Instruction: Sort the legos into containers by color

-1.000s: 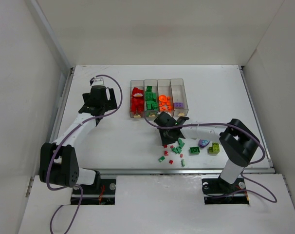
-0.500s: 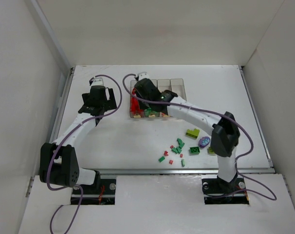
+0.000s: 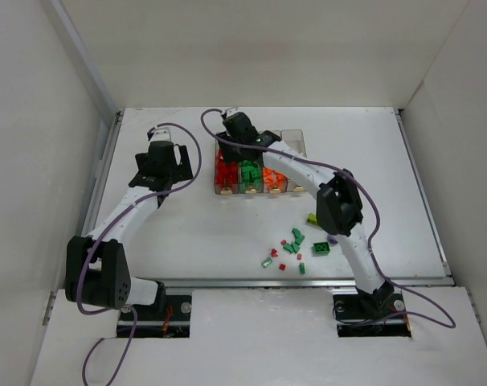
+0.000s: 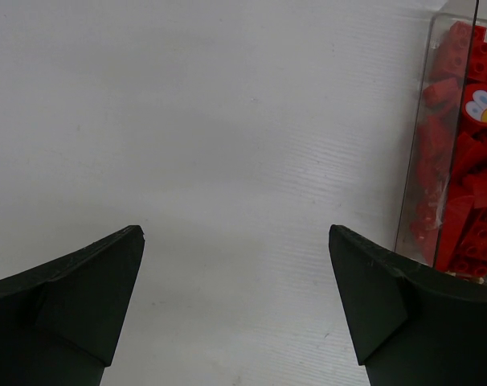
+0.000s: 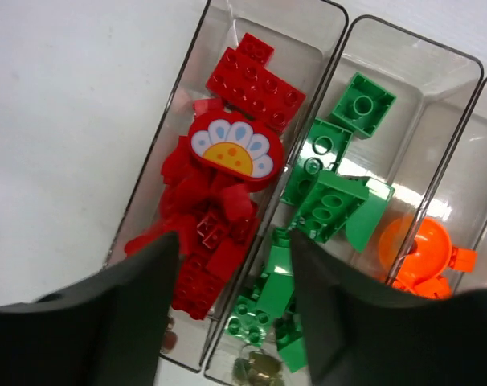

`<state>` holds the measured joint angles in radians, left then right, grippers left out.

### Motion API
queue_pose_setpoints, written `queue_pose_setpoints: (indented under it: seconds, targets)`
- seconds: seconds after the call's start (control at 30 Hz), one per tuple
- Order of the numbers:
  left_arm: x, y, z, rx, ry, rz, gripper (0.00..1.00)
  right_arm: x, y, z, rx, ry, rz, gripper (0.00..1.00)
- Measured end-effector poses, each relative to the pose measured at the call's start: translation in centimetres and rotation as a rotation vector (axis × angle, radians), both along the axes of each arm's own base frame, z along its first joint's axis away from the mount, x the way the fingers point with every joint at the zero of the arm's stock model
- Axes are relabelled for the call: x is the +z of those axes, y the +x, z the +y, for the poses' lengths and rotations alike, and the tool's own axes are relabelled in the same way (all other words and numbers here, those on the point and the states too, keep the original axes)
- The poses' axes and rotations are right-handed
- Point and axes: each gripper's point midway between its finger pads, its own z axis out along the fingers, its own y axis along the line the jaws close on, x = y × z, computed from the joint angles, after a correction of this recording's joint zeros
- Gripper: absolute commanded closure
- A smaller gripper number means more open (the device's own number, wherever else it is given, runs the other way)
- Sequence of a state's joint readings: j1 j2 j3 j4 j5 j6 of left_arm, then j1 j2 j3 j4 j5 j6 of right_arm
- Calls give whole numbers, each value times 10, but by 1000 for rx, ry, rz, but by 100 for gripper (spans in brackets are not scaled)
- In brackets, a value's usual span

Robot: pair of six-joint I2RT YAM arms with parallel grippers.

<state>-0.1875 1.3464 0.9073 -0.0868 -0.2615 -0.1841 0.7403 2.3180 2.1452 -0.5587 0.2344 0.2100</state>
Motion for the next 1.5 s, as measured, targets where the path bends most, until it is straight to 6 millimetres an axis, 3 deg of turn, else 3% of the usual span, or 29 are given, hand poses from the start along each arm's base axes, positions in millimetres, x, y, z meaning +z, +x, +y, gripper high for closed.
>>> queue_pose_setpoints:
  seconds: [0.2, 0.27, 0.4, 0.5, 0.57, 0.7, 0.8, 0.9, 0.93, 1.03, 1.17, 1.33, 1.5]
  targets:
    - [-1, 0, -10, -75, -13, 11, 10, 6, -5, 11, 85, 38, 18, 28]
    - [-3, -2, -20, -144, -28, 23, 19, 7, -7, 14, 100, 45, 23, 28]
    - [-8, -11, -48, -336, -66, 62, 20, 18, -14, 2, 107, 55, 30, 27]
    - [-10, -23, -74, -514, -32, 94, 17, 34, -33, -32, 97, 64, 49, 25]
    - [-9, -35, -98, -677, 29, 108, 17, 47, -49, -67, 69, 79, 65, 23]
    - [2, -63, -143, -1025, 156, 114, 17, 66, -61, -137, -30, 171, 50, 23]
    - [25, -90, -188, -1286, 227, 67, 14, 54, -72, -191, -147, 202, 78, 23]
    - [36, -127, -239, -1521, 263, 14, 6, 29, -90, -210, -198, 201, 130, 23]
    - [34, -140, -253, -1588, 268, 13, 0, 20, -97, -210, -196, 199, 153, 23]
    - [11, -187, -286, -1782, 280, 67, 0, -3, -118, -209, -192, 193, 205, 23]
    - [-31, -226, -294, -1892, 301, 195, 0, -13, -136, -213, -196, 197, 229, 22]
    - [-64, -239, -307, -1882, 320, 276, 11, -16, -143, -216, -203, 207, 226, 22]
    - [-94, -233, -317, -1808, 317, 351, 32, -23, -147, -218, -205, 202, 235, 22]
